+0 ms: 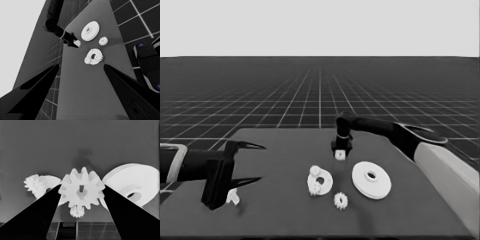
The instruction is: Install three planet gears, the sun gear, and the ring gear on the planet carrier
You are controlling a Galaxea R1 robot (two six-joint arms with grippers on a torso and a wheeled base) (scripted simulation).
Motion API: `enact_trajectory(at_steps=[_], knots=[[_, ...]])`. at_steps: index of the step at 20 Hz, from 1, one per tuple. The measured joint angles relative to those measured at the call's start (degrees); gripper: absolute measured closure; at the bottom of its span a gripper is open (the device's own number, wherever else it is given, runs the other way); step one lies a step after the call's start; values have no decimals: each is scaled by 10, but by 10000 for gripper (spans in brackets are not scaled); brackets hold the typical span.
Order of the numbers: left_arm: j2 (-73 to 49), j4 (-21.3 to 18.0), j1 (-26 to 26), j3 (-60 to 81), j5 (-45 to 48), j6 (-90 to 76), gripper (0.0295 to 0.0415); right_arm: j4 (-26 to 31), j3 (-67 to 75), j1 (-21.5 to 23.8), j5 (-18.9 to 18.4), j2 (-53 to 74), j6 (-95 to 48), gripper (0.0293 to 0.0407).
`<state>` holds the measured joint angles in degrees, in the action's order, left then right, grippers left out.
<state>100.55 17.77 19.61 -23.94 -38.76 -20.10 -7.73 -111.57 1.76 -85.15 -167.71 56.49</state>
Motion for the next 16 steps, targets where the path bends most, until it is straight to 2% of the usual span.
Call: enact_trajectory(at_steps=[2,3,5,12,14,16], knots=[[0,0,0,0,0,0,326,1,0,1,0,0,0,388],[0,0,0,0,0,0,326,-12,112,-4,-9,21,95,388],[0,0,0,0,0,0,326,-22,188,-11,-20,14,172,388],[0,0,0,0,0,0,326,-26,216,-13,-26,6,209,388],[0,0,0,0,0,0,326,-82,185,-72,-8,-2,190,388],[0,0,0,0,0,0,326,-100,168,-92,1,-7,180,388]])
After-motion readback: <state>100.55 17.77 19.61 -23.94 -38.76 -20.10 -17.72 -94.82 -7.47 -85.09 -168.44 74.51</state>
